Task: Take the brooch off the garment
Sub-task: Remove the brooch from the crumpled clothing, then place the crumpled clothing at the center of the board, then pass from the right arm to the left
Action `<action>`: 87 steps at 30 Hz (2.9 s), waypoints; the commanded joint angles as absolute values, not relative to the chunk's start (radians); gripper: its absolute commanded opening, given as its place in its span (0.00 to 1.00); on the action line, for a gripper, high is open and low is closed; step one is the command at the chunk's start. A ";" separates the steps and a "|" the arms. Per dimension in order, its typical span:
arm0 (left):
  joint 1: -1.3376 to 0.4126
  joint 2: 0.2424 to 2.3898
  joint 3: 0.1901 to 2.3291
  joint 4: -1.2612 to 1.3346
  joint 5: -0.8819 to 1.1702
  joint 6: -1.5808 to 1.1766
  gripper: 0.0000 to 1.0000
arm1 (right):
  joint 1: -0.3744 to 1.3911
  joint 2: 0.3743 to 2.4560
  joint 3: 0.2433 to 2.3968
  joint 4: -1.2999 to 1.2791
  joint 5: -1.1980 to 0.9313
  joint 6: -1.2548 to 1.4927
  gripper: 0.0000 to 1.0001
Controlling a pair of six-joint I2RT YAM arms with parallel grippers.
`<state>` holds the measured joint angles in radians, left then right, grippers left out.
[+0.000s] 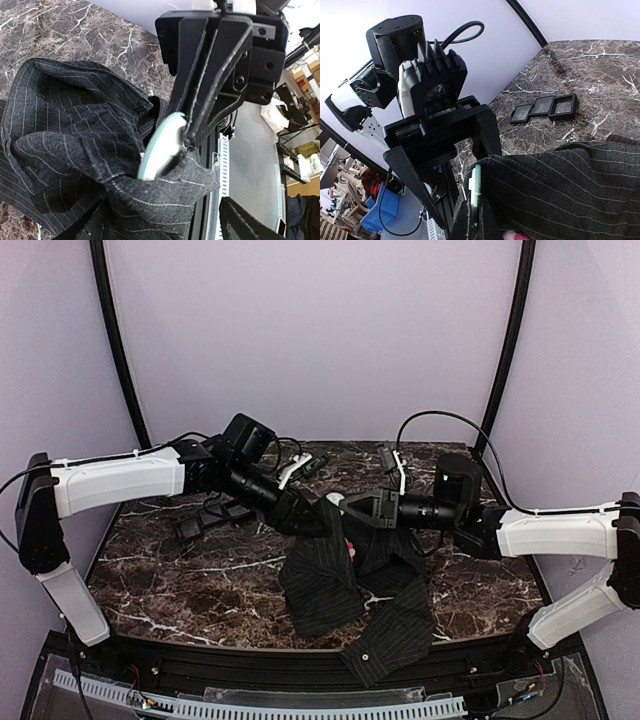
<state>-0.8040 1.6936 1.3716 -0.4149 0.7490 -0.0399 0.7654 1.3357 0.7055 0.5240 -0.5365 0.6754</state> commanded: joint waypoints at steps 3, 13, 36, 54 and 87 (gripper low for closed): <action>-0.821 1.710 1.413 -0.481 0.703 -0.006 0.36 | 0.765 1.310 0.694 0.575 -0.509 0.681 0.00; -0.821 1.682 1.399 -0.453 0.689 -0.010 0.01 | 0.765 1.299 0.687 0.514 -0.481 0.648 0.00; -0.749 1.657 1.363 -0.352 0.712 -0.117 0.01 | 0.765 1.256 0.648 0.448 -0.433 0.630 0.00; -0.733 1.707 1.414 -0.463 0.503 -0.113 0.65 | 0.736 1.235 0.654 0.540 -0.510 0.681 0.00; -0.678 1.499 1.276 -0.284 1.009 -0.099 0.42 | 0.787 1.517 0.888 0.744 -0.815 0.736 0.00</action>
